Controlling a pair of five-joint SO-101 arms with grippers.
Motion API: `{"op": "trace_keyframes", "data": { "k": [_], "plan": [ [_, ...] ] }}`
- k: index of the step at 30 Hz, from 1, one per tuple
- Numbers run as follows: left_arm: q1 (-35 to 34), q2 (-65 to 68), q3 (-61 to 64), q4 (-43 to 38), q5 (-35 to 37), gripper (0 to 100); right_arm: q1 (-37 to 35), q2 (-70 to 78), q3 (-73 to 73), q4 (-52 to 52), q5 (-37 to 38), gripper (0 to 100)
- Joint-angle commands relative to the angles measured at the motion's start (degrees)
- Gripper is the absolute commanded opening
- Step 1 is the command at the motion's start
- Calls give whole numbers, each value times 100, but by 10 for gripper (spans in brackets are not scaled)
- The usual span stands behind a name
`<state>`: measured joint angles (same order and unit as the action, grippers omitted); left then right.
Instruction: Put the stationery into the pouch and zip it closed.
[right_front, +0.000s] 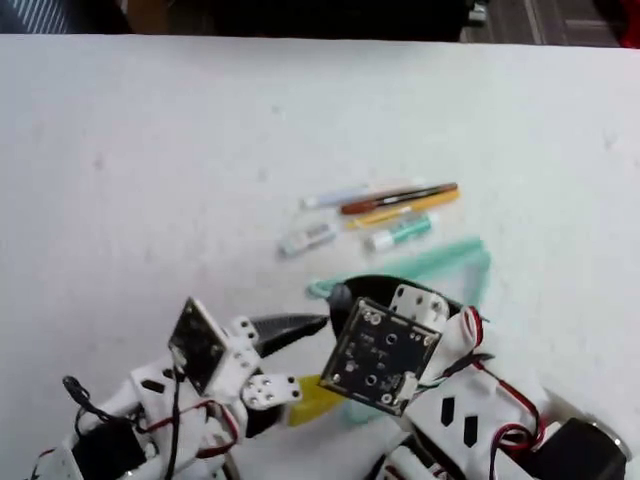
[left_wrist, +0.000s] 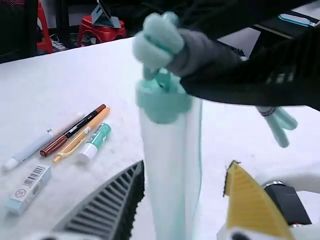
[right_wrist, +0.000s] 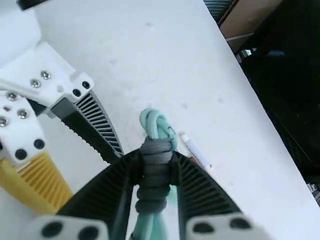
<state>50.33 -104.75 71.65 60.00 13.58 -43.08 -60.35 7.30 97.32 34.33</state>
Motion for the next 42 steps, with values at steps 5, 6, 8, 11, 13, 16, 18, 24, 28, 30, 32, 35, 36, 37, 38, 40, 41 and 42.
{"op": "trace_keyframes", "data": {
  "k": [5,6,8,11,13,16,18,24,28,30,32,35,36,37,38,40,41,42],
  "plan": [
    [-101,4,-185,-255,-26,278,-75,13,-123,101,-343,17],
    [-110,4,-70,-396,-26,278,-84,13,-123,110,-343,17],
    [-110,4,141,-624,-26,278,-198,-13,-123,110,-352,17],
    [-110,4,308,-809,-26,276,-251,-40,-123,119,-352,17],
    [-110,4,308,-835,-53,242,-251,-40,-132,119,-352,17],
    [-75,4,422,-1081,-721,151,-259,-40,-167,101,-343,17],
    [-66,4,642,-1354,-1152,90,-259,-31,-167,84,-316,17],
    [-92,4,923,-1890,-1407,26,-224,13,-176,-303,-299,17],
    [-365,4,615,-1670,-1415,23,13,22,-176,-602,-299,17],
    [-673,4,492,-1609,-1415,23,233,22,-167,-778,-299,17],
    [-980,4,404,-1574,-1424,23,470,22,-167,-945,-299,17],
    [-1420,4,273,-1459,-1723,23,673,31,-123,-1138,-299,17],
    [-1481,4,237,-1371,-1916,23,681,57,-123,-1165,-299,17],
    [-1499,4,237,-1284,-2066,23,681,136,-123,-1174,-299,17],
    [-1490,4,237,-1204,-2163,23,673,233,-123,-1174,-299,17],
    [-1393,4,255,-1055,-2215,23,664,532,-123,-1174,-299,17],
    [-1367,4,255,-1002,-2224,23,664,716,-132,-1174,-299,17],
    [-1358,4,255,-958,-2224,23,664,884,-141,-1174,-308,17]
  ]
}}
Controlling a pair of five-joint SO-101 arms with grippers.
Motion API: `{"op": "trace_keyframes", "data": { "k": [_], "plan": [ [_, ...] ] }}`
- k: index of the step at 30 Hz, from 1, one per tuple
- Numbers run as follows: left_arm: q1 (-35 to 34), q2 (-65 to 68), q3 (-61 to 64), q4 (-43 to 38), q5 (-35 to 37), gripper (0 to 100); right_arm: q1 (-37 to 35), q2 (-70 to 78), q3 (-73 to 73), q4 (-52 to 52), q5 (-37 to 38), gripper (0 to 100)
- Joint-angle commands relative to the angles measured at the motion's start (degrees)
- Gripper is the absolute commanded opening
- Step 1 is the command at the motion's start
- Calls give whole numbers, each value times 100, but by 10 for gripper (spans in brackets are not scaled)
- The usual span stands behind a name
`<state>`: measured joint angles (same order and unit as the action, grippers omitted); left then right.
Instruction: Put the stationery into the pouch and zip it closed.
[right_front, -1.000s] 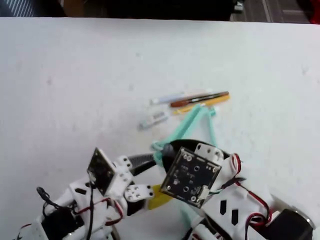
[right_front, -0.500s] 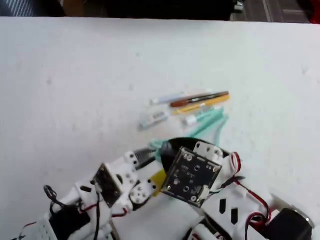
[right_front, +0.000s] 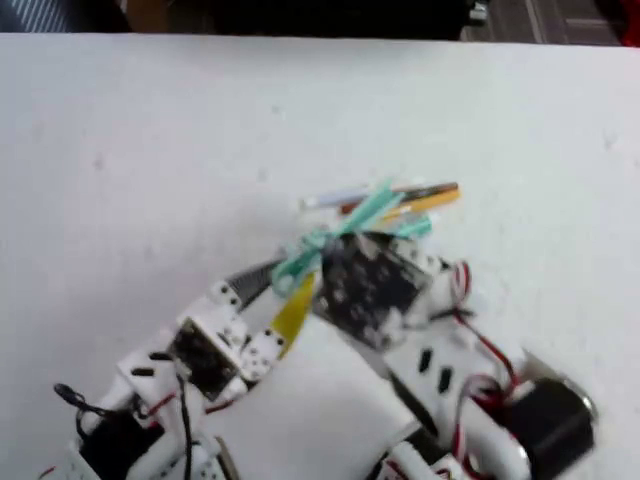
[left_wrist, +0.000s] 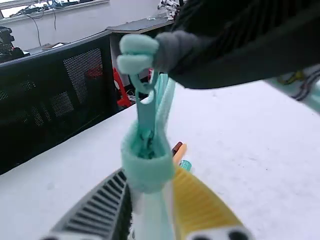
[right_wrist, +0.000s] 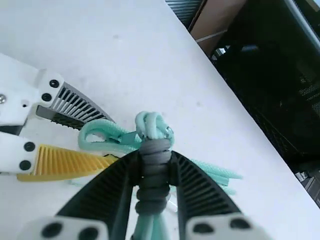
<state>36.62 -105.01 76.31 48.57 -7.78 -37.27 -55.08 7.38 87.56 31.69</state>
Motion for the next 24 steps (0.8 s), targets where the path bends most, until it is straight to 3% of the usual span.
{"op": "trace_keyframes", "data": {
  "k": [1,9,24],
  "plan": [
    [-13,31,-202,185,-88,23,84,488,-158,-198,-44,17],
    [4,31,519,88,-88,23,101,365,-141,-189,-44,17],
    [31,31,554,105,-88,23,119,303,633,-646,-44,17]
  ]
}}
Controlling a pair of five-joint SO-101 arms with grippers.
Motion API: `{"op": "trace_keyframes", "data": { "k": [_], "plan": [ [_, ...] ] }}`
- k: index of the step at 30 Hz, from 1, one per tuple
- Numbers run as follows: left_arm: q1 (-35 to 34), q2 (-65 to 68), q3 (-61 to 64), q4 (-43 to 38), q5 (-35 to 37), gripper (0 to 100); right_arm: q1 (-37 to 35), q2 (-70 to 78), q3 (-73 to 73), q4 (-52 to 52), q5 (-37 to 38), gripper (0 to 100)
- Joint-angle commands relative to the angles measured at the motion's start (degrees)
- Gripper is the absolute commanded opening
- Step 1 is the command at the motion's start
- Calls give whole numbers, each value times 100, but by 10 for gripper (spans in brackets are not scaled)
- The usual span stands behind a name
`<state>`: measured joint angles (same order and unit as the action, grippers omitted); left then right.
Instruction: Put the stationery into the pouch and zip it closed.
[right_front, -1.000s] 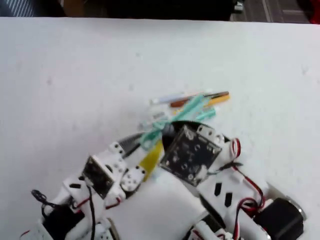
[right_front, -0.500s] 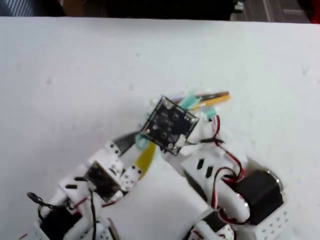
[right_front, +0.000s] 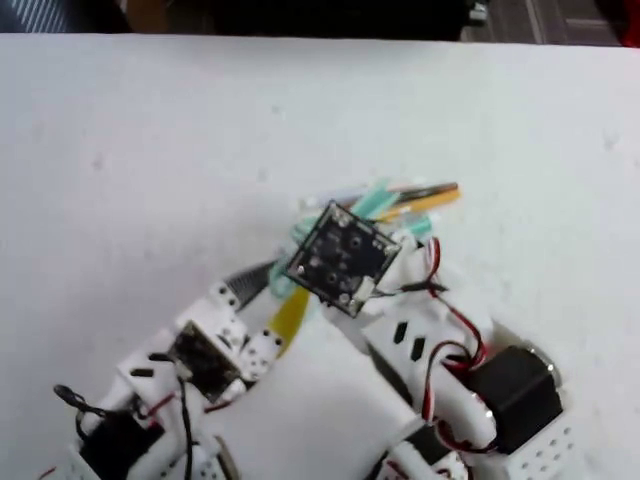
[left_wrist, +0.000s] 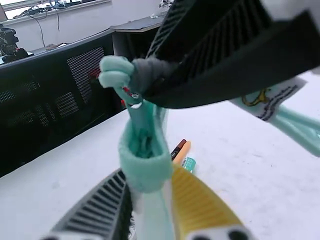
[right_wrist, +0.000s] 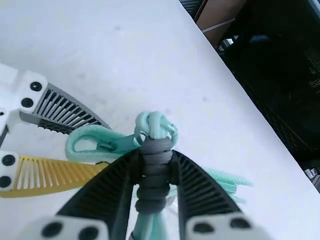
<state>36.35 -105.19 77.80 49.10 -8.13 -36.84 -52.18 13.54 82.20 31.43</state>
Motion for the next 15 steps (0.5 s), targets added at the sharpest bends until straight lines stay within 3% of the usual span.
{"op": "trace_keyframes", "data": {
  "k": [1,9,15],
  "plan": [
    [57,48,404,53,-53,23,84,31,35,-154,-18,17],
    [40,48,387,70,-53,23,1121,31,536,-884,-9,17],
    [31,48,369,79,-53,23,1473,31,536,-1086,-9,17]
  ]
}}
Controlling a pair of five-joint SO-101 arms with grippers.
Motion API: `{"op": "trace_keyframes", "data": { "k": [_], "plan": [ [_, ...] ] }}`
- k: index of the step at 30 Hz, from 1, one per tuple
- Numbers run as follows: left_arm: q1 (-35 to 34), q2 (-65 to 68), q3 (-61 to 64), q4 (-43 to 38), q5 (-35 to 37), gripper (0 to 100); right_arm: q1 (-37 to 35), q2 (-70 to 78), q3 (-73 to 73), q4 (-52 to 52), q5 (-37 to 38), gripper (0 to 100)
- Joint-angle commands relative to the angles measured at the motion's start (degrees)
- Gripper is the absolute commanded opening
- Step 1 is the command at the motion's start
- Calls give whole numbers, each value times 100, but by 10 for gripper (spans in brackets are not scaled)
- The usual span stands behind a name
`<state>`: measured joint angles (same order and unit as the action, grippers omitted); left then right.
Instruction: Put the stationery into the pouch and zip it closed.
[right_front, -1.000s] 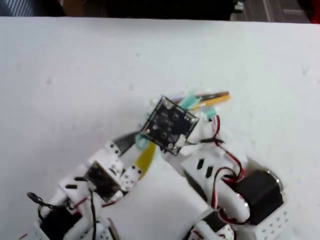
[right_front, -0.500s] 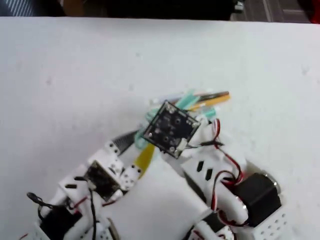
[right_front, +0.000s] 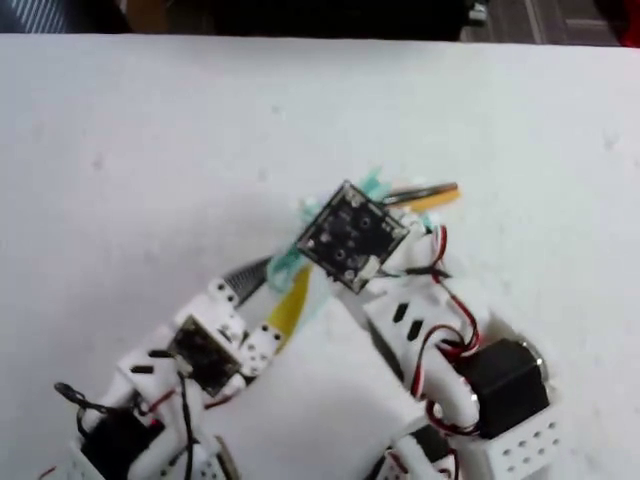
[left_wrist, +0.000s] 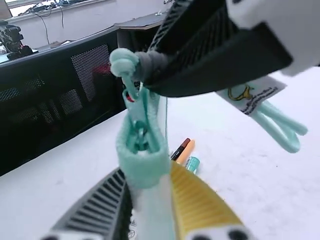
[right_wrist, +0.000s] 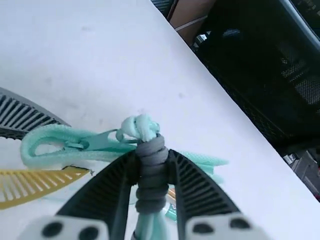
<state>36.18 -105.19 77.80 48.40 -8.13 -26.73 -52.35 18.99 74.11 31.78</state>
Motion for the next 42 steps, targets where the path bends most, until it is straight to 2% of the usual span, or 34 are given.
{"op": "trace_keyframes", "data": {
  "k": [1,12,34,39,42],
  "plan": [
    [40,48,369,149,-53,23,514,48,-9,-303,-44,17],
    [57,48,369,149,-53,23,1297,57,-9,-787,-53,17],
    [31,48,369,149,-62,23,1385,708,-53,-1112,-62,17],
    [31,48,369,149,-62,23,1745,752,-44,-1095,-97,18],
    [31,48,369,141,-62,23,1736,576,-44,-875,-105,75]
  ]
}}
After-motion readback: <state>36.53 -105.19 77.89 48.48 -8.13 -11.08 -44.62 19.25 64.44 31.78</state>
